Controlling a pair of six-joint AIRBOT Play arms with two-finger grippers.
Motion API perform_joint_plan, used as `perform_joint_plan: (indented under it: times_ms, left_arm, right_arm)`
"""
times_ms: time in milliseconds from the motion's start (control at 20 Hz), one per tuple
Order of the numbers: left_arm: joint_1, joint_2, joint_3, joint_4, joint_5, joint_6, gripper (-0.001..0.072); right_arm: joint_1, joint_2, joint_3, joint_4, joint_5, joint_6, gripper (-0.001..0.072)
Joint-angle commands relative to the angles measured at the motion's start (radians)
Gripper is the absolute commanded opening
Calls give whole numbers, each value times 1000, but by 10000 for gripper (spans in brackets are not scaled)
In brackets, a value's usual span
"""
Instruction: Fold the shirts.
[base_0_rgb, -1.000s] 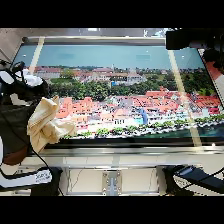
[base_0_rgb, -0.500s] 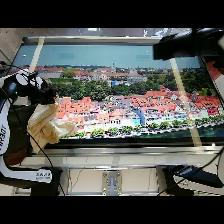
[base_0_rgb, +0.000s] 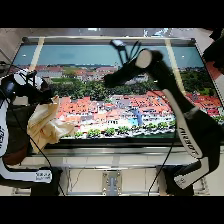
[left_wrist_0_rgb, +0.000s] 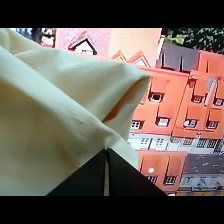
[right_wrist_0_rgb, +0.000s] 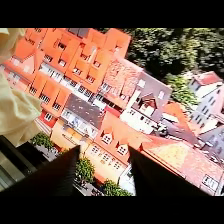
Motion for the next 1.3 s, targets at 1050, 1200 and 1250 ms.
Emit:
perform_joint_plan:
  times_ms: [1050,1200,1250]
  left_arm:
    - [-208,126,71,-632,45,215,10]
    - [-430,98,71,-622,70,215,10]
    - [-501,72,71,-622,105,215,11]
  right_arm:
    - [65,154,166,-429,212,-79,444]
    - [2,316,166,-430,236,-74,445]
    - [-14,364,166,-431,221,-74,444]
